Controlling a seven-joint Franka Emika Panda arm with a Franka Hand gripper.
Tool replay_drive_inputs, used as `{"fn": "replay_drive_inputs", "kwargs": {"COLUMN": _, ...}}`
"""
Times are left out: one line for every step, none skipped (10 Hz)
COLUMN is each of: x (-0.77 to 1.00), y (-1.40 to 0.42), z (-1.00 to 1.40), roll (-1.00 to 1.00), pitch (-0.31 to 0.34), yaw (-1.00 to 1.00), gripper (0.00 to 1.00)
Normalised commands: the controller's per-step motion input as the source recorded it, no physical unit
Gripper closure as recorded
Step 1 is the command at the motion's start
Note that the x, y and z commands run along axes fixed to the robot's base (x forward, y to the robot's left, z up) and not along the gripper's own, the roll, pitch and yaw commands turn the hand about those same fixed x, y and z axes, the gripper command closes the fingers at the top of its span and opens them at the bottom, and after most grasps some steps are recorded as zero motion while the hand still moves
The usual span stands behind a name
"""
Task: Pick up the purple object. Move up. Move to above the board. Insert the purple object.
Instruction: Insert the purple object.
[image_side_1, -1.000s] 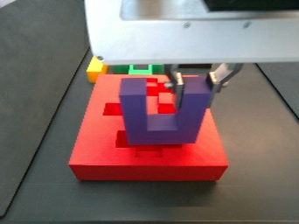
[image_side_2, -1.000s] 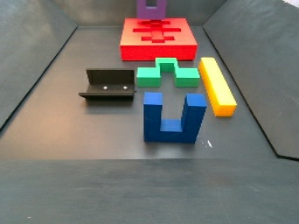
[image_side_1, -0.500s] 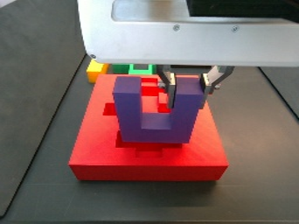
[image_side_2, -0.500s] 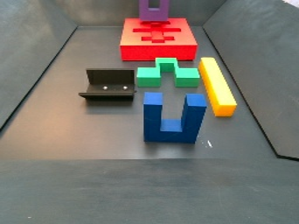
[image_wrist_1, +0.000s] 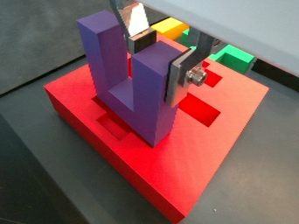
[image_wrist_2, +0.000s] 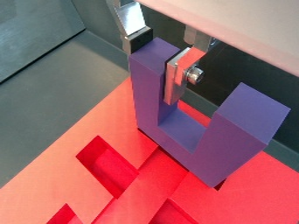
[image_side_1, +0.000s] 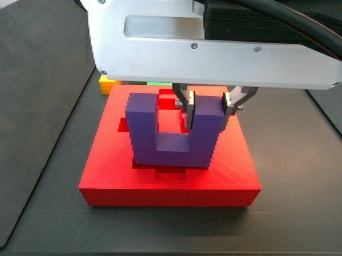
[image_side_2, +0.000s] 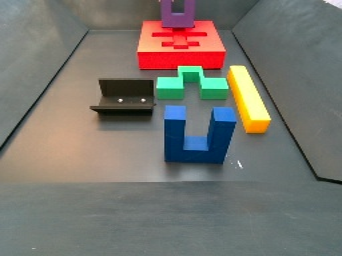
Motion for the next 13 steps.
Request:
{"fn": "replay_drive_inputs", "kwargs": {"x": 0.0, "y": 0.0, "z": 0.0, "roll": -0.07, "pitch": -0.071, "yaw": 0.02, "gripper": 1.0}}
{"fn": "replay_drive_inputs", "kwargs": {"x": 0.0, "y": 0.0, "z": 0.0, "roll": -0.05, "pitch": -0.071, "yaw": 0.06, "gripper": 1.0}}
{"fn": "replay_drive_inputs", "kwargs": {"x": 0.0, "y": 0.0, "z": -0.04, "roll": -0.03, "pitch": -0.067, "yaw": 0.12, "gripper": 1.0}}
{"fn": "replay_drive_inputs", "kwargs": {"x": 0.0, "y": 0.0, "z": -0.06, "roll": -0.02, "pitch": -0.074, "yaw": 0.17, "gripper": 1.0}}
{"fn": "replay_drive_inputs", "kwargs": {"x": 0.0, "y": 0.0, "z": -0.07, "roll": -0.02, "pitch": -0.074, "yaw": 0.19, "gripper": 1.0}}
{"fn": "replay_drive_inputs", "kwargs": {"x": 0.0, "y": 0.0, "z": -0.09, "roll": -0.02, "pitch": -0.079, "yaw": 0.22, "gripper": 1.0}}
{"fn": "replay_drive_inputs", "kwargs": {"x": 0.0, "y": 0.0, "z": -0.12, "roll": 0.0, "pitch": -0.064, "yaw": 0.21, "gripper": 1.0}}
{"fn": "replay_drive_inputs", "kwargs": {"x": -0.01, "y": -0.03, "z": -0.15, "roll": 0.0, "pitch": -0.057, "yaw": 0.15, "gripper": 1.0}}
{"fn": "replay_drive_inputs", "kwargs": {"x": -0.04, "y": 0.0, "z": -0.19, "roll": 0.0, "pitch": -0.053, "yaw": 0.15, "gripper": 1.0}}
{"fn": "replay_drive_inputs", "kwargs": {"x": -0.09, "y": 0.0, "z": -0.19, "roll": 0.0, "pitch": -0.067, "yaw": 0.12, "gripper": 1.0}}
{"fn": "replay_drive_inputs", "kwargs": {"x": -0.17, "y": -0.04, "z": -0.1, "roll": -0.04, "pitch": -0.09, "yaw": 0.01, "gripper": 1.0}}
{"fn": "replay_drive_inputs", "kwargs": {"x": -0.17, "y": -0.05, "z": -0.1, "roll": -0.06, "pitch": -0.1, "yaw": 0.0, "gripper": 1.0}}
{"fn": "replay_drive_inputs", "kwargs": {"x": -0.02, "y": -0.01, "z": -0.17, "roll": -0.04, "pitch": -0.124, "yaw": 0.0, "gripper": 1.0}}
